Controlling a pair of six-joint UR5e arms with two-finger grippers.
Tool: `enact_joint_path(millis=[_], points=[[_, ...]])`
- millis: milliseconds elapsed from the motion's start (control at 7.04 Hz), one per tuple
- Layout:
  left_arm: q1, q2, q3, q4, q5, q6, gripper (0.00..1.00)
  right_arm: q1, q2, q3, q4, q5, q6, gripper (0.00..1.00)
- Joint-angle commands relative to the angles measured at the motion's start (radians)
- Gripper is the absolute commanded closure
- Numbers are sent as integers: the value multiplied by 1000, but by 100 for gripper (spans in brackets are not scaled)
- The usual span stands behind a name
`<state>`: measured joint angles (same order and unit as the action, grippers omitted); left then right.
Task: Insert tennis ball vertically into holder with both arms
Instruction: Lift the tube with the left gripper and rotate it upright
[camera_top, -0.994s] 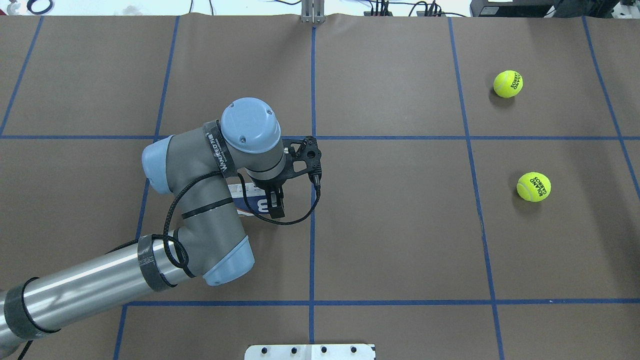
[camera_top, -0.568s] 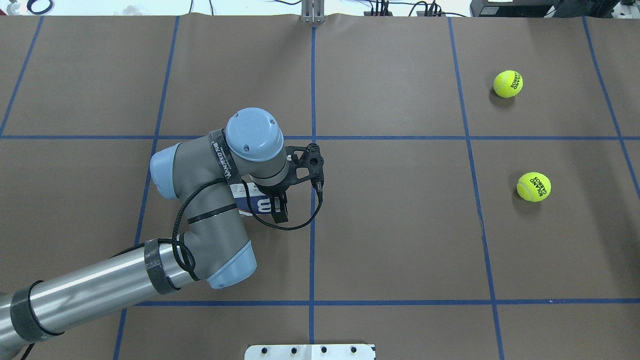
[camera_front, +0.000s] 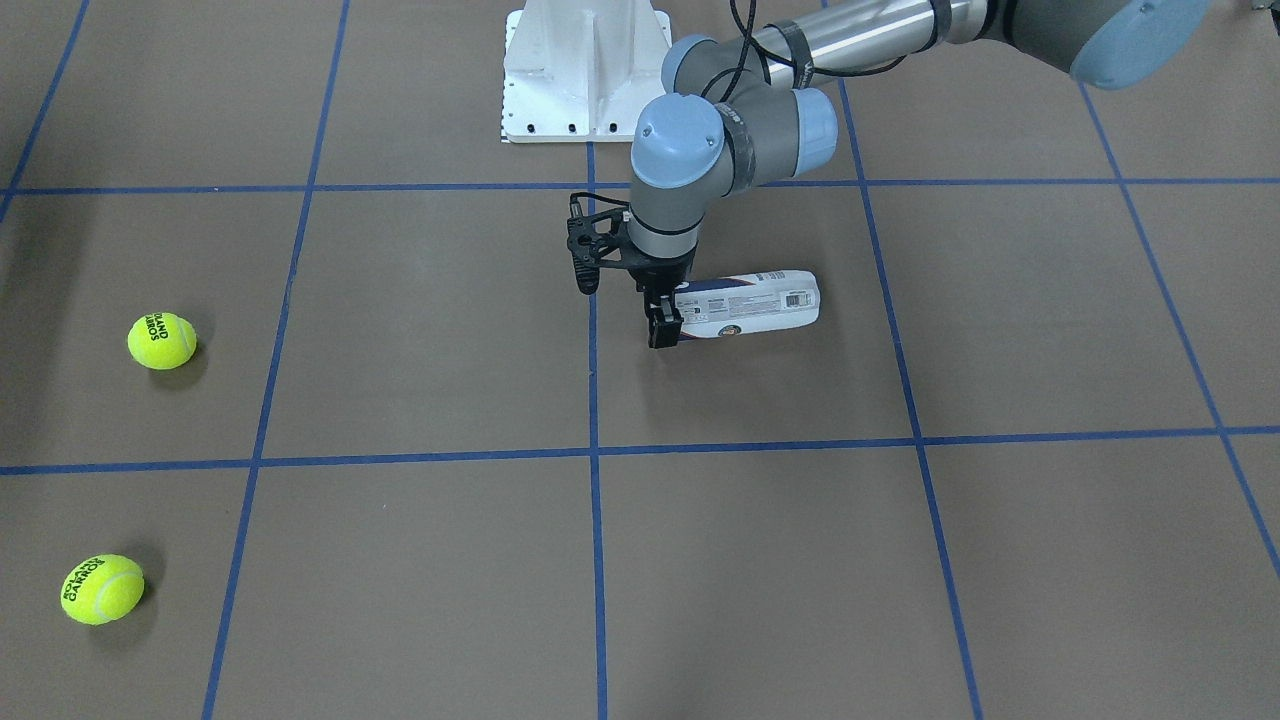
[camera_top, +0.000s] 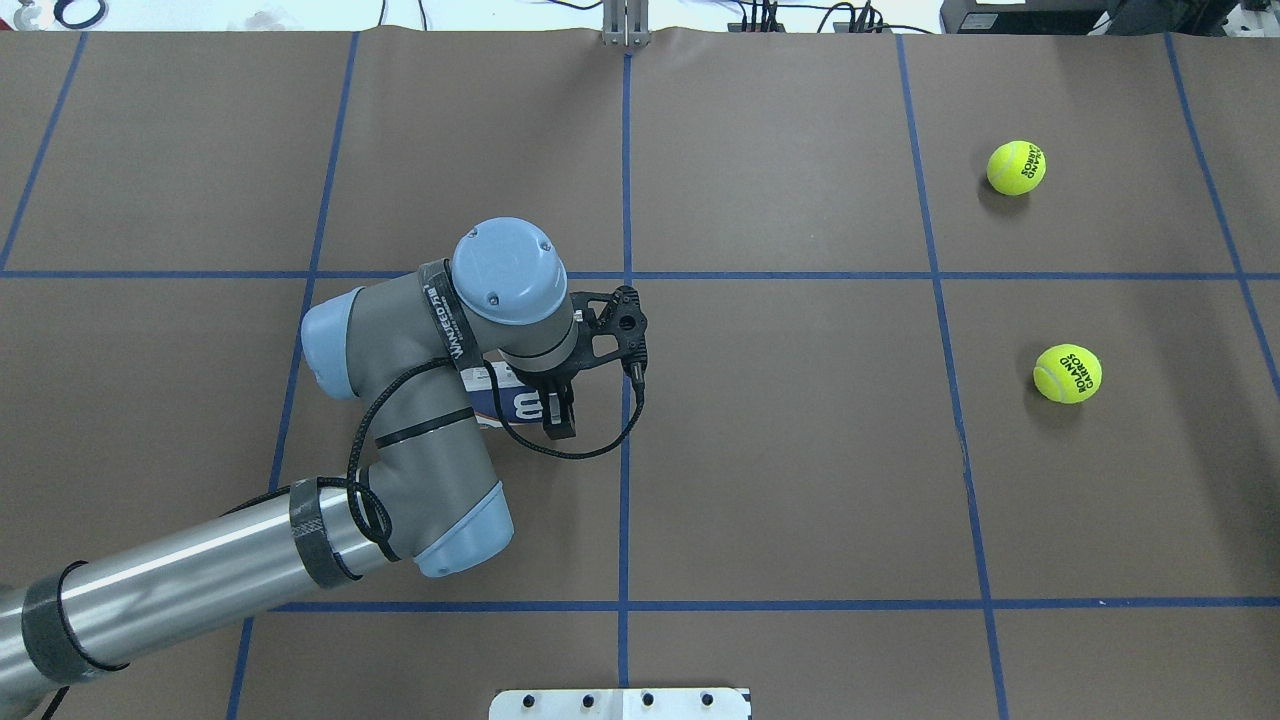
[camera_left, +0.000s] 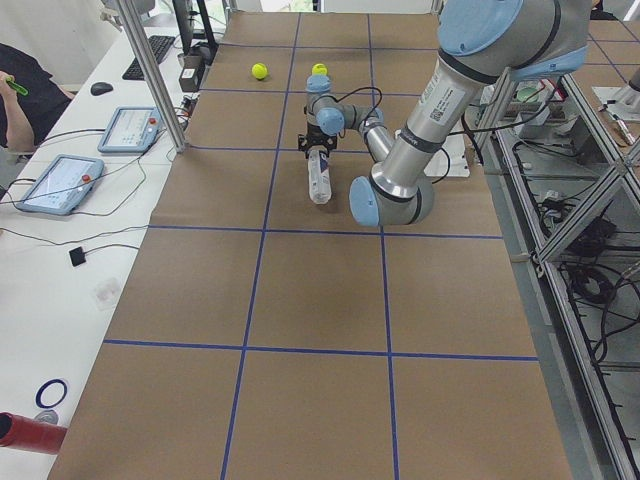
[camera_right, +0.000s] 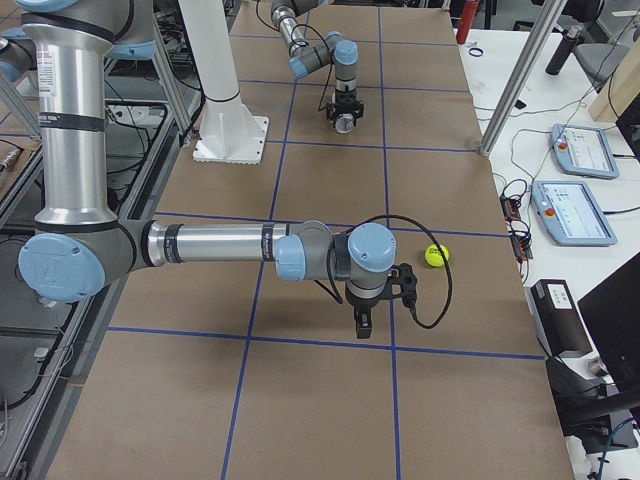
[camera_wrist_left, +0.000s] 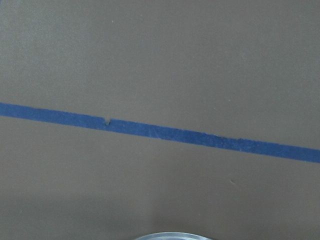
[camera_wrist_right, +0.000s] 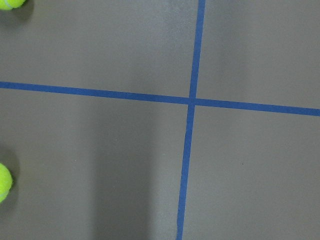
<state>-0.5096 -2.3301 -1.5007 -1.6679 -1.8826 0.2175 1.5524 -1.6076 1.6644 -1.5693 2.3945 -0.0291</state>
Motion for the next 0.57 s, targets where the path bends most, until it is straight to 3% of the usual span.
enact_joint_path(millis=[0, 284, 426], points=[[-20, -2, -35, 2, 11, -6, 64, 0, 0, 2, 0, 0, 0, 1], [-58, -3, -169, -3, 38, -95, 67, 2, 0, 3, 2, 0, -2, 1], [-60, -5, -247, -33, 106, -196, 67, 0, 0, 6, 3, 0, -2, 1]])
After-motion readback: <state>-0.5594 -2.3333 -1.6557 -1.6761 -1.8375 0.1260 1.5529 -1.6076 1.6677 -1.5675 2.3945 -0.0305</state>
